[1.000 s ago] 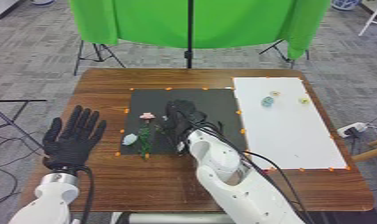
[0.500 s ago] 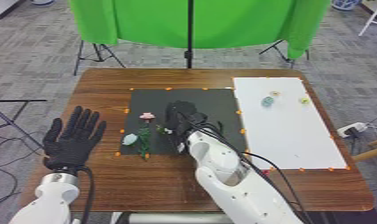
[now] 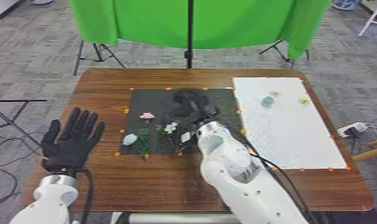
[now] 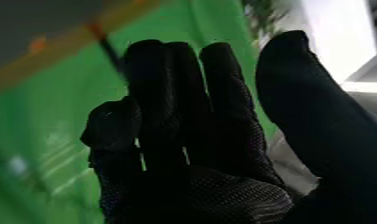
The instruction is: Arrange flowers
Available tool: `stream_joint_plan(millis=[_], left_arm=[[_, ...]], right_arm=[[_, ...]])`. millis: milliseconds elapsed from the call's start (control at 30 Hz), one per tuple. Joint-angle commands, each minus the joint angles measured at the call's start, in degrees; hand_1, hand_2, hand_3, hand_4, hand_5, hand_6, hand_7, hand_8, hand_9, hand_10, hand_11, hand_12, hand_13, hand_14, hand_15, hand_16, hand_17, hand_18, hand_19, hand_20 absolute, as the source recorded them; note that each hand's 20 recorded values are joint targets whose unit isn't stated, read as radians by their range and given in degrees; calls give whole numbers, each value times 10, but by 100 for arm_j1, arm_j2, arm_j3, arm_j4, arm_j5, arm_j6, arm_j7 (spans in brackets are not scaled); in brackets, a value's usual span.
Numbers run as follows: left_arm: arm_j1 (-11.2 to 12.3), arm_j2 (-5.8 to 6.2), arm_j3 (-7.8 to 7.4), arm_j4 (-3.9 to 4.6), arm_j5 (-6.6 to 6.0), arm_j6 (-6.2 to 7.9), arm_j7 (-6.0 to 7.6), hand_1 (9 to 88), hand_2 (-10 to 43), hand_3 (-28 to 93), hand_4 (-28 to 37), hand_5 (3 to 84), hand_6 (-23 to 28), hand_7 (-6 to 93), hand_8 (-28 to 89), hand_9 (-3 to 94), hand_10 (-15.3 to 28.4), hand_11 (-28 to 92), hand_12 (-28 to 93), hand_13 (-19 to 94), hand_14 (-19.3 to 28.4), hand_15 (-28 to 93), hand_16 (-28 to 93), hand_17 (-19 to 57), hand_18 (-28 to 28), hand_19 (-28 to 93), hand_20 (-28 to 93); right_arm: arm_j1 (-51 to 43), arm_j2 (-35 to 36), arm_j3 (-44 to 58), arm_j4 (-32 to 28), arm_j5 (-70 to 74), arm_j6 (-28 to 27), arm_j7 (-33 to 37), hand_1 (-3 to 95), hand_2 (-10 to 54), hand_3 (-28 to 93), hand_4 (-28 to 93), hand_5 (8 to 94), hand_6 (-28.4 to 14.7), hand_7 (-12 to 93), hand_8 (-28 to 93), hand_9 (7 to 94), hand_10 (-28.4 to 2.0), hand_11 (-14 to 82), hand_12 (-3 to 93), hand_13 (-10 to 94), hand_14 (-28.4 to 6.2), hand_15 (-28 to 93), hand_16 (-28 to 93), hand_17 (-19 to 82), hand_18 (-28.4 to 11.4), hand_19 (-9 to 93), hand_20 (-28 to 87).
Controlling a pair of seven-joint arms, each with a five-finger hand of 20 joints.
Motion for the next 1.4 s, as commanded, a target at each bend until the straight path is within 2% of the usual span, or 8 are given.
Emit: stream_joint_plan(millis=[33,267,633,800,1100,1200,1300,1400], left_arm=[[205,-82,-49,-44,43,-96,114,263,188,762,-283,461,98,127,-106,406,152,198,74,307,157,323,-80,-70,134,362,118],[286,-83,-91,-76,45,-77,210,262,188,761,-283,460,97,127,-107,405,151,196,74,306,156,322,-79,-70,134,362,119],[244,-95,-67,-64,36,-46,197,262,188,760,-283,459,97,127,-106,405,152,195,75,306,157,323,-78,-70,134,362,119],[258,-102,-60,-70,8,-21,187,262,188,761,-283,460,97,127,-106,405,151,196,75,307,156,322,-78,-70,133,361,120],[329,-108,-67,-96,-32,2,207,262,187,761,-283,460,97,128,-107,405,152,197,75,307,157,325,-78,-70,133,361,120],[316,-103,-62,-92,-48,7,199,262,188,761,-283,461,97,128,-107,405,152,197,75,307,157,325,-78,-70,133,361,120],[312,-104,-61,-94,-53,20,207,263,188,761,-283,461,97,127,-106,405,152,198,75,308,157,325,-79,-70,134,362,121],[316,-107,-67,-96,-40,7,191,263,188,761,-283,462,98,128,-106,406,152,197,74,308,156,324,-79,-70,134,362,120]], right_arm=[[400,981,1063,362,-167,84,623,392,-94,862,-282,573,-47,129,-128,544,-179,134,135,480,-159,605,148,312,-235,924,486],[322,1625,1663,656,-297,-386,1017,395,-95,865,-283,538,-45,136,-133,495,-174,130,130,411,-161,469,104,271,-234,858,433],[-211,1673,1922,489,-133,-980,1052,418,-95,856,-283,529,-36,143,-136,506,-160,133,129,436,-154,456,115,268,-237,862,426],[-163,1564,1841,666,-212,-803,906,432,-95,856,-283,535,-30,147,-141,511,-149,128,126,465,-143,438,119,277,-233,861,421],[-115,1483,1755,905,-179,-980,915,453,-95,840,-283,509,-26,152,-142,473,-135,109,114,490,-130,432,128,286,-231,863,413],[-153,1461,1730,932,-152,-1053,966,474,-95,827,-283,564,-19,162,-147,566,-127,142,123,545,-117,463,143,293,-229,877,417],[-176,1451,1668,985,-203,-902,953,513,-95,772,-283,641,-8,173,-147,658,-130,178,149,603,-96,448,245,304,-225,888,424],[-208,1459,1637,964,-199,-655,934,556,-95,710,-283,716,-6,213,-57,764,-125,152,256,652,-82,443,323,317,-223,894,433]])
